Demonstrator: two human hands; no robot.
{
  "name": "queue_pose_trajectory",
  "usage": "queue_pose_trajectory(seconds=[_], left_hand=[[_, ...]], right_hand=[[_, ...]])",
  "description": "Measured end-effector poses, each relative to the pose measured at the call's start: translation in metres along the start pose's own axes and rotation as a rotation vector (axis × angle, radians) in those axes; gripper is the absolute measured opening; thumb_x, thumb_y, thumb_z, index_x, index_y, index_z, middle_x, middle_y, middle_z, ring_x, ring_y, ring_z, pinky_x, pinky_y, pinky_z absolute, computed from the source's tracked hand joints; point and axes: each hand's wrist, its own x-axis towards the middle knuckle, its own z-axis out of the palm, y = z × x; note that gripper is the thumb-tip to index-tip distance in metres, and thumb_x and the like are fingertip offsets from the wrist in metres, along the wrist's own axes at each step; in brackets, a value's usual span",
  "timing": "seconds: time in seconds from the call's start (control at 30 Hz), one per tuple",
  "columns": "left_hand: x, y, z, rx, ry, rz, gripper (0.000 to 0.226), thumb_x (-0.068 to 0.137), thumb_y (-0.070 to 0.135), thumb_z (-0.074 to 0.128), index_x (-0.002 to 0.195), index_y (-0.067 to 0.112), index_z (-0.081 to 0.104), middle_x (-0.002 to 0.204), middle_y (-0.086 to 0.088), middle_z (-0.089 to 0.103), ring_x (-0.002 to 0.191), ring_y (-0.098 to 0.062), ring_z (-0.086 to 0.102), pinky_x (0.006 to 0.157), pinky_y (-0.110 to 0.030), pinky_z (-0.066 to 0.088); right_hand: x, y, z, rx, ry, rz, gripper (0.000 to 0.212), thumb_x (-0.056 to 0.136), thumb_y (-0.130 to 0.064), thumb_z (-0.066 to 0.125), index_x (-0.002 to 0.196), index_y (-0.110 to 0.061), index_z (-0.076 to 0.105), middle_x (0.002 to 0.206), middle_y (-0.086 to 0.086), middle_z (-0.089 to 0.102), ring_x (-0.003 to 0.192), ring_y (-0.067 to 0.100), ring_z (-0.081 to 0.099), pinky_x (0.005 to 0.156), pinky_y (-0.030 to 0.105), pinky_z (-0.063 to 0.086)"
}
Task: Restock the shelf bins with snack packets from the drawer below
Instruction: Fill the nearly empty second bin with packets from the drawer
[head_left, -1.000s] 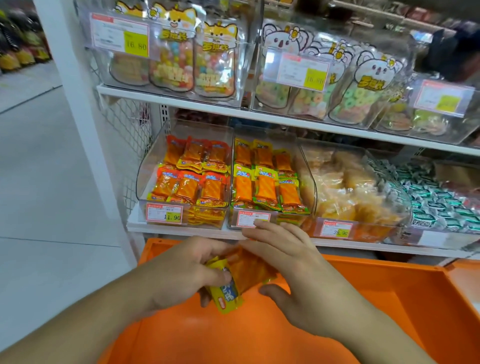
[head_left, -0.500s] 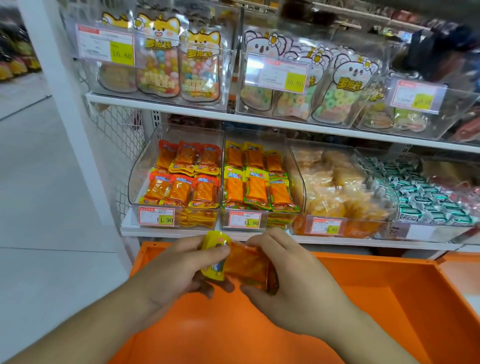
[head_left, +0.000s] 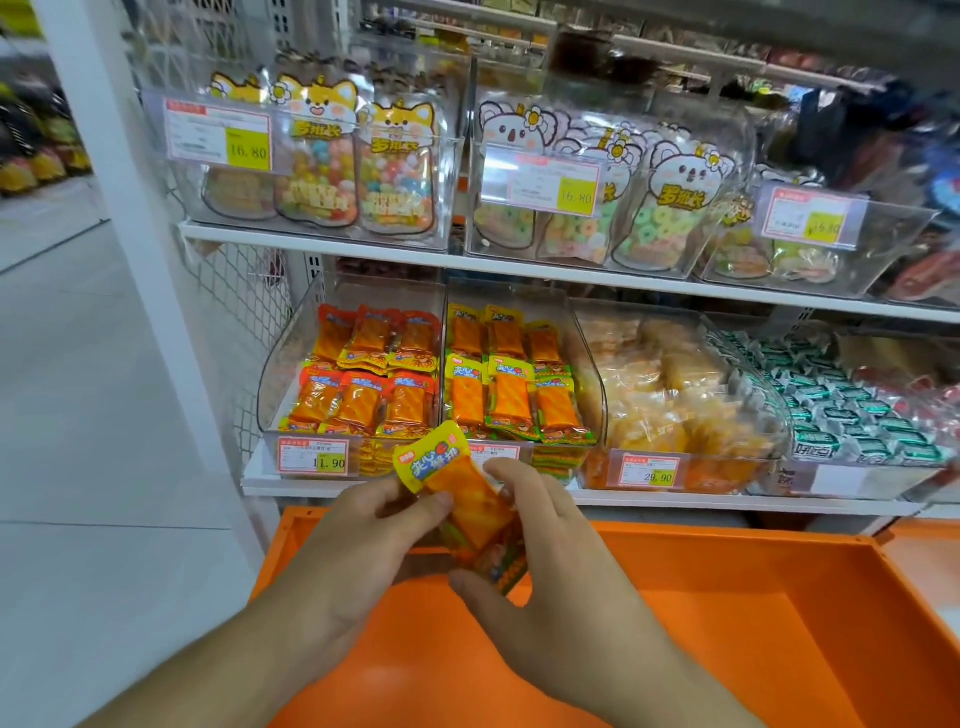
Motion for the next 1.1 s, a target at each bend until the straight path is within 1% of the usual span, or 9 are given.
queue_pose_trajectory(seconds=[0.13,0.27,0.43,0.57,0.67,0.8,0.9,1.0,1.1], left_hand=[[0.005,0.005,0.002,0.072,0.034,0.047,0.012,0.095,0.021,0.071,0.1,0.02,0.082,0.099,-0.012,0.079,0.097,-0.029,0.077,0.089,-0.048,0.061],[0.008,0.014,0.01,0.175,0.02,0.123,0.012,0.095,0.022,0.072,0.099,0.029,0.082,0.098,-0.003,0.081,0.097,-0.021,0.077,0.088,-0.045,0.061],[0.018,0.024,0.014,0.208,-0.026,0.153,0.013,0.095,0.02,0.071,0.096,0.027,0.082,0.095,-0.004,0.081,0.093,-0.02,0.078,0.093,-0.045,0.06],[0.035,0.028,0.015,0.252,-0.05,0.143,0.013,0.097,0.024,0.069,0.099,0.027,0.082,0.095,-0.001,0.081,0.093,-0.017,0.077,0.097,-0.049,0.058],[0.055,0.034,0.014,0.291,-0.043,0.177,0.018,0.097,0.031,0.069,0.113,0.028,0.075,0.102,0.01,0.079,0.095,-0.003,0.073,0.099,-0.042,0.057],[0.083,0.034,0.001,0.795,0.097,0.452,0.047,0.099,0.032,0.063,0.143,0.039,0.049,0.134,0.028,0.054,0.124,0.009,0.05,0.106,-0.021,0.043],[0.102,0.026,-0.011,1.177,0.125,0.556,0.061,0.1,0.041,0.056,0.156,0.038,0.033,0.158,0.023,0.03,0.146,-0.004,0.025,0.118,-0.029,0.027],[0.111,0.016,-0.019,1.344,0.061,0.549,0.067,0.102,0.048,0.046,0.162,0.039,0.017,0.168,0.023,0.004,0.153,-0.01,0.01,0.12,-0.039,0.024],[0.114,0.005,-0.025,1.42,0.022,0.575,0.074,0.095,0.043,0.052,0.161,0.037,0.019,0.17,0.021,0.007,0.149,-0.015,0.024,0.114,-0.044,0.037]], right_hand=[[0.004,-0.008,0.007,-0.015,0.065,0.002,0.061,0.086,-0.055,0.074,0.132,-0.05,0.034,0.128,-0.031,0.038,0.113,0.002,0.052,0.088,0.021,0.052],[0.014,-0.008,0.007,0.038,0.221,0.037,0.042,0.083,-0.045,0.076,0.11,-0.045,0.043,0.104,-0.02,0.054,0.094,0.006,0.054,0.072,0.02,0.048],[0.026,-0.007,0.005,0.055,0.26,0.076,0.041,0.082,-0.046,0.074,0.105,-0.038,0.042,0.093,-0.018,0.055,0.085,0.008,0.055,0.062,0.028,0.049],[0.044,0.006,0.008,0.083,0.304,0.08,0.035,0.083,-0.038,0.076,0.099,-0.033,0.044,0.083,-0.01,0.054,0.071,0.011,0.048,0.056,0.024,0.038],[0.07,0.016,-0.001,0.227,0.384,0.195,0.03,0.08,-0.03,0.078,0.095,-0.024,0.053,0.071,-0.002,0.058,0.063,0.016,0.05,0.056,0.031,0.044],[0.128,0.031,-0.006,0.263,0.422,0.331,0.022,0.077,-0.026,0.076,0.088,-0.024,0.057,0.07,-0.004,0.067,0.05,0.007,0.052,0.048,0.025,0.045],[0.181,0.041,-0.001,0.225,0.441,0.358,0.023,0.076,-0.028,0.074,0.089,-0.024,0.056,0.069,0.002,0.068,0.054,0.015,0.059,0.053,0.035,0.051],[0.233,0.05,0.002,0.067,0.412,0.408,0.024,0.079,-0.035,0.073,0.094,-0.017,0.066,0.082,-0.003,0.07,0.08,0.018,0.067,0.071,0.026,0.049],[0.269,0.059,0.011,-0.173,0.318,0.414,0.03,0.087,-0.037,0.068,0.098,-0.009,0.071,0.102,0.011,0.075,0.103,0.031,0.069,0.084,0.031,0.051]])
